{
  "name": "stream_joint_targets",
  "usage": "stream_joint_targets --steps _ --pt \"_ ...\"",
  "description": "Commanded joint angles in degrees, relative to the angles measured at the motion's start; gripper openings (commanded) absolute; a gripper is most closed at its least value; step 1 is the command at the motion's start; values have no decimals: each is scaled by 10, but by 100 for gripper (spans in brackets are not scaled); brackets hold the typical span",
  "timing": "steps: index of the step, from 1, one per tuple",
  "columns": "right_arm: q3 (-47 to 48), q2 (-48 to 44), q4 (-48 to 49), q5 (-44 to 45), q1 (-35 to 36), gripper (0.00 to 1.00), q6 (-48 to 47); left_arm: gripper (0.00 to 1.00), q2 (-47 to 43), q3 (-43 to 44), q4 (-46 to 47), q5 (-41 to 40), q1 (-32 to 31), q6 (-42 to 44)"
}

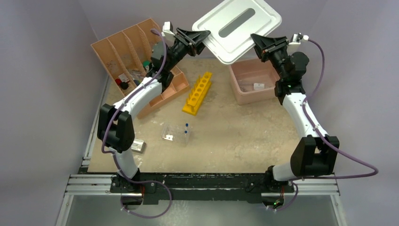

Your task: Organize the chemistry lab equipment

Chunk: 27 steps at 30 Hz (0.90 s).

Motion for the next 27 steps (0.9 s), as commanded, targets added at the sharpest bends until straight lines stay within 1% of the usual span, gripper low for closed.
stream_joint_targets --steps 1,2,4,8,12,14,19,24,27 --pt "-2 -18 31 -29 -5 4 -43 48 -38 14 9 -2 4 12" --pt "-1 -19 22 -21 -7 1 -50 57 -44 15 -21 -5 5 39" --pt "-2 -22 19 -3 -12 0 -59 67 -57 17 -107 -23 5 96" --pt "-6 -27 19 24 -50 0 -63 75 -79 13 -206 -66 6 187" --pt "-11 -39 -16 54 -80 0 -75 77 -95 13 -255 -93 7 252" --pt "-20 -46 -37 74 -92 0 -79 77 -99 13 -268 -102 7 271" --pt "-50 -54 -75 129 -116 0 -80 77 -89 19 -271 -84 6 291" --pt "-71 -54 -106 174 -120 0 -102 77 -67 32 -273 -63 -4 308" --pt "-91 -54 -114 198 -120 0 -110 75 -53 41 -289 -70 -20 336"
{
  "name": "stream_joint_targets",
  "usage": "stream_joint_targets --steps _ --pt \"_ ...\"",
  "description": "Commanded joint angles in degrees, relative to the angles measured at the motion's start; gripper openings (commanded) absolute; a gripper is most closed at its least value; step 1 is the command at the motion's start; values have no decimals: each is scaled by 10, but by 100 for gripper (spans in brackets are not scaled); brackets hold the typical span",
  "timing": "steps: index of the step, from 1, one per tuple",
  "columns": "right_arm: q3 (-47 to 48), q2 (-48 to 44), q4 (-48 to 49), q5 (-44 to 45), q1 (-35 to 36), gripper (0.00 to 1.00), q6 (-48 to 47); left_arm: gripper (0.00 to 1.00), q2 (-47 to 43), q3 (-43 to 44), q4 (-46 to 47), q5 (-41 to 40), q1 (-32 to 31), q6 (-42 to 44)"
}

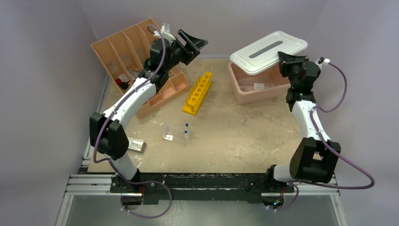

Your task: Organize the chemistry lab equipment

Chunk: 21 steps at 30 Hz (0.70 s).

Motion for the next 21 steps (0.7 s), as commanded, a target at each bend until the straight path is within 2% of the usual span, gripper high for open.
stream_joint_targets --steps 1,9,11,13,15,21 --pt "-21 -23 17 56 0 0 -15 75 18 36 -11 -3 -24 61" --pt "-78 -6 55 64 -1 0 -16 73 47 71 -73 -66 -72 144" --pt "-90 -8 60 66 -1 3 -22 72 49 75 -90 -72 -76 152" --pt "-95 -10 48 67 -1 10 -28 72 50 73 -93 -76 -78 155" --pt "-100 -15 33 83 -1 24 -34 72 49 71 -93 -76 -79 157" --pt "-97 -45 -67 101 0 53 -29 72 56 69 -94 -81 -84 159"
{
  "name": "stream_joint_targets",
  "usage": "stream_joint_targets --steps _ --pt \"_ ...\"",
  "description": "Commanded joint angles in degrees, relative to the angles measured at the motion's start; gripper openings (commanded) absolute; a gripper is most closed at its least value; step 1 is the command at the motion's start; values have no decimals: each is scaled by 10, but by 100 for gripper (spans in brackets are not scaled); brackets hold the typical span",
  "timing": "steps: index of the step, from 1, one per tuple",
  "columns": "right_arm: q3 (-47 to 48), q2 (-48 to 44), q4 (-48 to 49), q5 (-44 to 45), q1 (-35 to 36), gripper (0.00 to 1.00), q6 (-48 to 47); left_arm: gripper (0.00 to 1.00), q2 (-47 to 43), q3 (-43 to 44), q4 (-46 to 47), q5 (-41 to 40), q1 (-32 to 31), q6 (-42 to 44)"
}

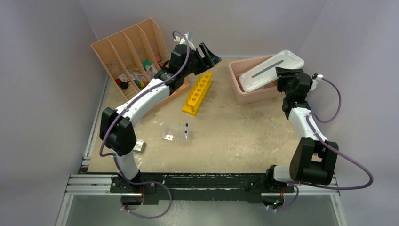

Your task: Organize the chemistry lab equipment

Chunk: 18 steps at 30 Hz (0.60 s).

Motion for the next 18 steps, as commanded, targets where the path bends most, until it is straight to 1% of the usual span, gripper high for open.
stream_joint_targets --steps 1,6,7,8,11,13,15,18 --pt "12 -43 -69 29 -1 57 -11 71 1 24 11 -14 -5 18" --pt "15 -65 -143 23 -1 70 -13 71 7 22 13 -13 -10 14" --pt "16 -67 -153 21 -1 71 -20 71 7 20 15 -12 -10 13" --pt "17 -69 -163 18 -1 71 -27 71 7 20 15 -12 -11 12" --pt "17 -73 -191 18 -1 64 -33 70 5 15 18 -10 -11 10" --pt "23 -70 -209 23 0 64 -46 70 4 13 21 -8 -11 8" --pt "33 -60 -219 20 -1 67 -68 70 3 11 23 -6 -11 6" --pt "51 -29 -208 -26 0 68 -119 70 2 9 25 -4 -11 6"
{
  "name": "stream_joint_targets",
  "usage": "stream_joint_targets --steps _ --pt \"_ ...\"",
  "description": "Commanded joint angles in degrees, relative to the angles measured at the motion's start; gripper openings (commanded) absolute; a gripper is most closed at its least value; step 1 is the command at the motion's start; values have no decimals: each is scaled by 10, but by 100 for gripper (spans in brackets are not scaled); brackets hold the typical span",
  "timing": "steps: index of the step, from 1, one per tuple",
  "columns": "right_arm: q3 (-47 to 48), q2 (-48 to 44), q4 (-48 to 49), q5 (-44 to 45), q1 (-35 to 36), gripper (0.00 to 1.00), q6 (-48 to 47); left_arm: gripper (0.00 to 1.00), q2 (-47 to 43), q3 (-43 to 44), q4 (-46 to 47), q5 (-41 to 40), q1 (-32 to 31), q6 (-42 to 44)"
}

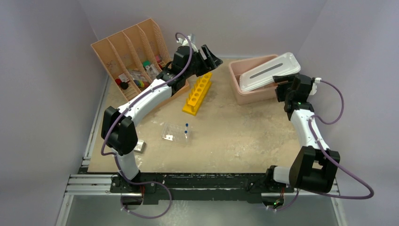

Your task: Organize the chemistry lab equipment

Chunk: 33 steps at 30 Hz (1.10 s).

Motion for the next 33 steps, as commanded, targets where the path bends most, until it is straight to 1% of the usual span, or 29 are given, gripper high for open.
stream_joint_targets --steps 1,2,4,10,12,14,17,19,22,27,33 --pt "50 36 14 -51 0 68 -87 70 -9 9 28 2 -3 3" --pt "54 47 31 -69 0 68 -102 70 -9 8 28 2 -3 3" --pt "66 63 33 -92 -1 67 -121 70 -11 7 29 2 -3 3" --pt "72 92 58 -101 -1 55 -127 70 -15 4 29 0 -3 6" --pt "72 99 69 -119 -1 48 -133 70 -16 5 29 0 -3 7" --pt "70 99 82 -135 -1 37 -127 70 -15 4 29 0 -3 7" --pt "60 75 120 -132 -1 22 -123 70 -15 5 29 0 -3 7" --pt "58 59 136 -128 -1 17 -121 70 -15 5 29 0 -3 8" --pt "56 37 160 -120 -1 14 -105 70 -13 4 33 4 -3 6" --pt "60 10 181 -119 0 13 -96 70 -10 4 35 10 -3 0" --pt "71 5 209 -162 -2 13 -76 70 -7 2 35 11 -8 -2"
